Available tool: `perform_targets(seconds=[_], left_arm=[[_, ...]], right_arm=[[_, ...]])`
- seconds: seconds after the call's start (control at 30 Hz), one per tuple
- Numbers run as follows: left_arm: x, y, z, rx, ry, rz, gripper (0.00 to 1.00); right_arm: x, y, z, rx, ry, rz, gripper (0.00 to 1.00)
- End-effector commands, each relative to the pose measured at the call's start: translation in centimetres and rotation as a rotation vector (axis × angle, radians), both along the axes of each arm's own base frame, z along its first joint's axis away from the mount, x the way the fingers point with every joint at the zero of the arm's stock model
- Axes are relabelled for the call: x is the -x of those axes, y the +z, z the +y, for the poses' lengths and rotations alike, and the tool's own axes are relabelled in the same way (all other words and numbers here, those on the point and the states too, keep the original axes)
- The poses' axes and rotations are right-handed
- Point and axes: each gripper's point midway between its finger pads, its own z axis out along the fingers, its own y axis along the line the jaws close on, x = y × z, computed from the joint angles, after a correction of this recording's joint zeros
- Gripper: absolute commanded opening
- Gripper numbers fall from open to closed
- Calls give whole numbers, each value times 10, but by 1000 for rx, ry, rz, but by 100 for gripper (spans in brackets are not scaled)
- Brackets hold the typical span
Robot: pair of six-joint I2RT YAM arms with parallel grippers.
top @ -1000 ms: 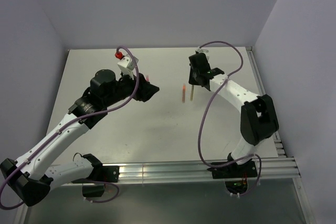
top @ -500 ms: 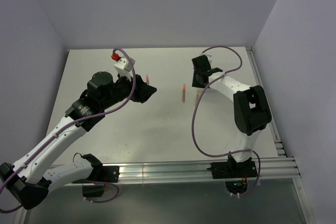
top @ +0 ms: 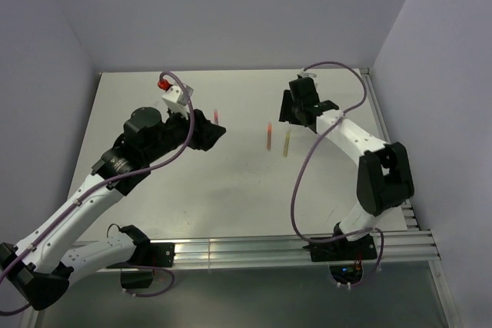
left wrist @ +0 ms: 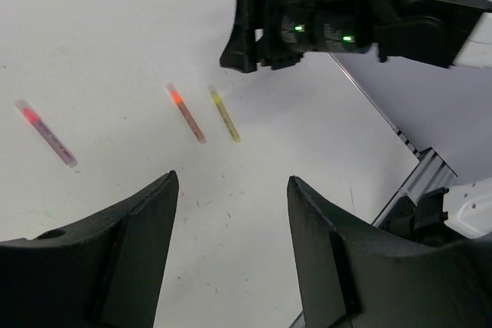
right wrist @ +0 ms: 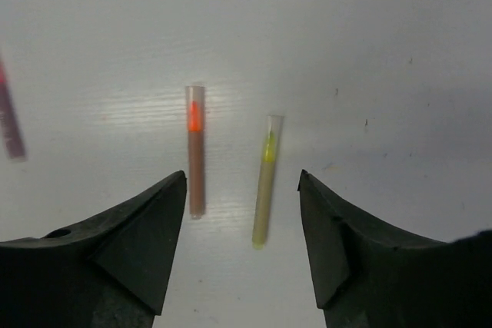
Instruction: Insert the pens into the pen caps
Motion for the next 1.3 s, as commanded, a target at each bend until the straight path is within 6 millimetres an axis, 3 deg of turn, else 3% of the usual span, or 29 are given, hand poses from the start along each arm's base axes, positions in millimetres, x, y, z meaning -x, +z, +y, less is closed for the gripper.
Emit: perform_targets(seconds=[0.0, 0.03, 0.07, 0.1, 0.27, 0.3, 0.47, 0.67, 1.27], left_arm=[[1, 21, 13, 17, 55, -52, 64], [1, 23, 15, 16, 63, -55, 64], [-1, 24, 20, 15, 87, -55, 64], [-1, 23, 22, 10, 100, -53, 64], [6, 22, 33, 12, 126, -57, 64], [4, 23, 38, 16, 158, -63, 64], [8, 26, 44, 41, 172, -82, 65], [8, 26, 43, 42, 165, -79, 65], [8, 21, 39, 28, 150, -73, 65]], right_arm=[[13, 70, 7, -122, 46, -179, 69], [16, 80, 8, -144, 54, -215, 76], [26, 79, 8, -161, 65, -217, 92], [35, 101, 6, -190, 71, -276, 100], [69, 137, 0, -259, 88, -387, 100], [78, 154, -1, -284, 98, -436, 100], [108, 183, -13, -304, 97, -517, 100], [128, 188, -24, -302, 84, -551, 100], [134, 181, -25, -287, 104, -555, 100]])
